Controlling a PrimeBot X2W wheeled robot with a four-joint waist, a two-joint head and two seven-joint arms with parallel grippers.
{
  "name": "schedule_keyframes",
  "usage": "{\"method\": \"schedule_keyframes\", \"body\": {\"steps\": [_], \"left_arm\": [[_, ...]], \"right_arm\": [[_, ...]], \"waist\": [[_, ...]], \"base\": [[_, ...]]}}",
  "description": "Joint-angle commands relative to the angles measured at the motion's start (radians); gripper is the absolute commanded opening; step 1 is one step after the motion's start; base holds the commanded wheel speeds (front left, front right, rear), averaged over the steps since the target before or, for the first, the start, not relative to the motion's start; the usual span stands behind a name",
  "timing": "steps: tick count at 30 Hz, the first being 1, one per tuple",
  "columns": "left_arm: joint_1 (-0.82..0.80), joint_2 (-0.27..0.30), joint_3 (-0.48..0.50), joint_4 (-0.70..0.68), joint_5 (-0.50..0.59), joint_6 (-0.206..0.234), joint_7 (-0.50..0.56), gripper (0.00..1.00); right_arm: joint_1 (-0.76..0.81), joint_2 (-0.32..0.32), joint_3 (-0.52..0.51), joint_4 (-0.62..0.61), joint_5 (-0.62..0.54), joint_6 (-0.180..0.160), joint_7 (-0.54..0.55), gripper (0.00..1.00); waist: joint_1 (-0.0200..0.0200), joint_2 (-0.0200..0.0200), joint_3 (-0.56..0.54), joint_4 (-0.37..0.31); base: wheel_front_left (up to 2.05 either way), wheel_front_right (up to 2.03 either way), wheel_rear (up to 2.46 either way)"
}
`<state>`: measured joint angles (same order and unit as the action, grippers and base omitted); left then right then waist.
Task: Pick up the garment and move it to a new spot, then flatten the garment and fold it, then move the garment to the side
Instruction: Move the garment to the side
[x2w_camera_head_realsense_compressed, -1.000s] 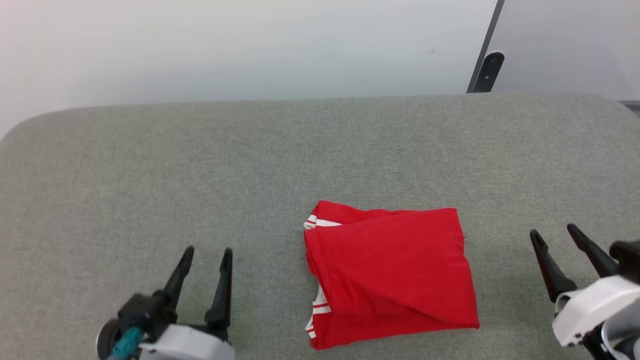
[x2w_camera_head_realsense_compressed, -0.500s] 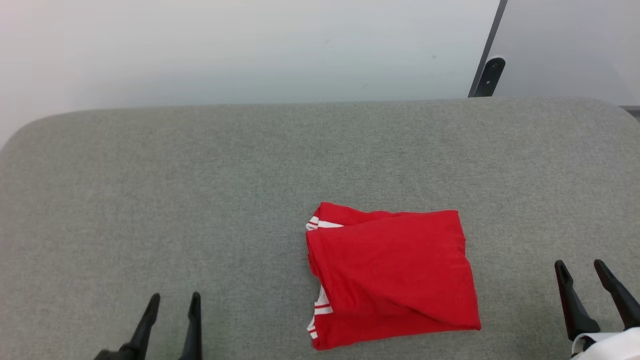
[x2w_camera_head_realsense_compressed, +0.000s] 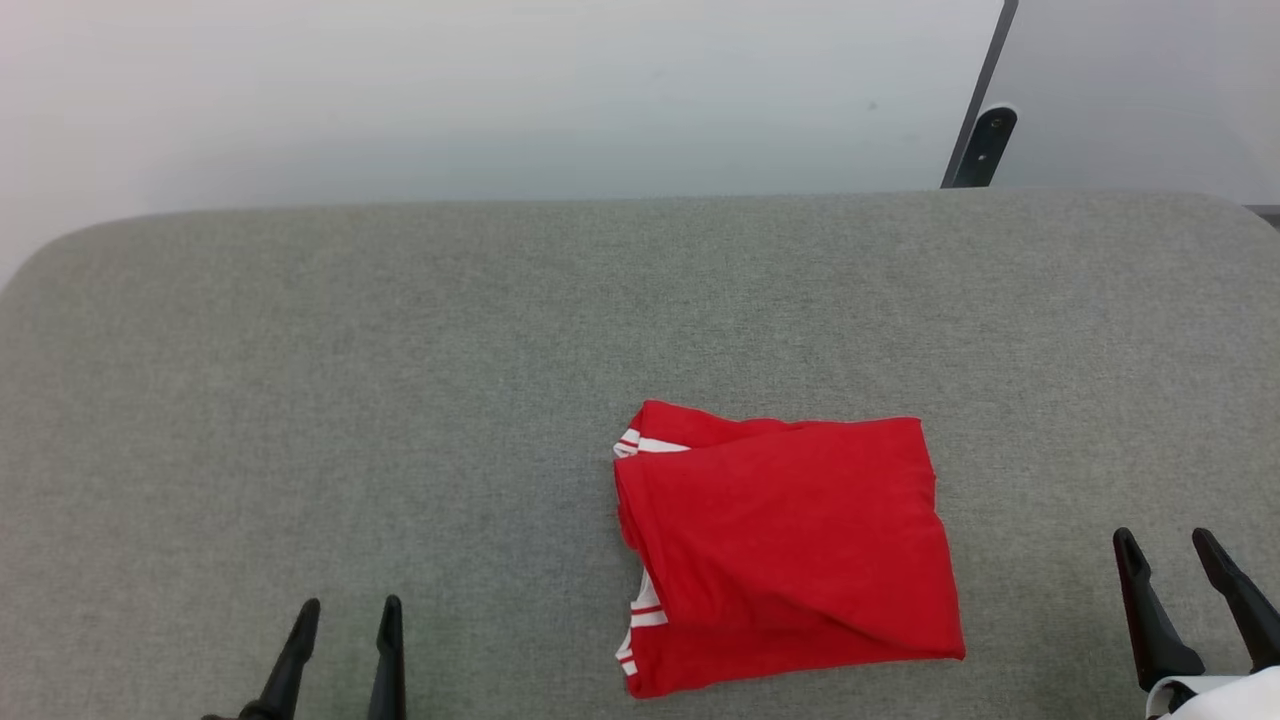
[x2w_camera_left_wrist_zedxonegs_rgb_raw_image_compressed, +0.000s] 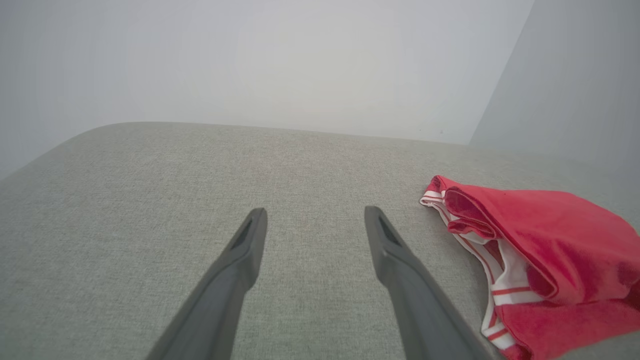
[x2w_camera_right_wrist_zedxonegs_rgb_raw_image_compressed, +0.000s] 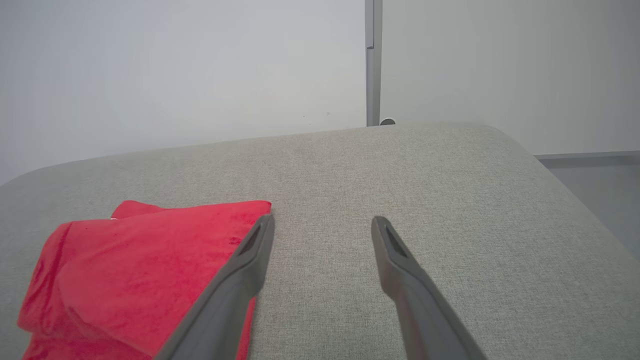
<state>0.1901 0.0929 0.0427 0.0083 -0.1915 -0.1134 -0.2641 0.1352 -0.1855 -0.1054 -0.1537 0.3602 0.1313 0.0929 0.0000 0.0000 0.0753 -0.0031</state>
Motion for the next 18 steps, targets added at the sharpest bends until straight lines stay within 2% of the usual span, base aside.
{"method": "schedule_keyframes", "body": {"steps": [1,18], "left_arm": [[-0.004,-0.002,0.001,-0.005,0.007,-0.001,0.0,1.0],[-0.005,-0.01,-0.008,-0.012,0.018,-0.007,0.0,1.0]], "right_arm": [[0.008,0.001,-0.001,-0.003,-0.002,-0.001,0.001,1.0],[-0.002,-0.003,0.011,0.002,0.009,-0.001,0.004,1.0]], "waist": [[0.0,0.0,0.0,0.001],[0.0,0.0,0.005,0.003]], "base": [[0.0,0.0,0.0],[0.0,0.0,0.0]]}}
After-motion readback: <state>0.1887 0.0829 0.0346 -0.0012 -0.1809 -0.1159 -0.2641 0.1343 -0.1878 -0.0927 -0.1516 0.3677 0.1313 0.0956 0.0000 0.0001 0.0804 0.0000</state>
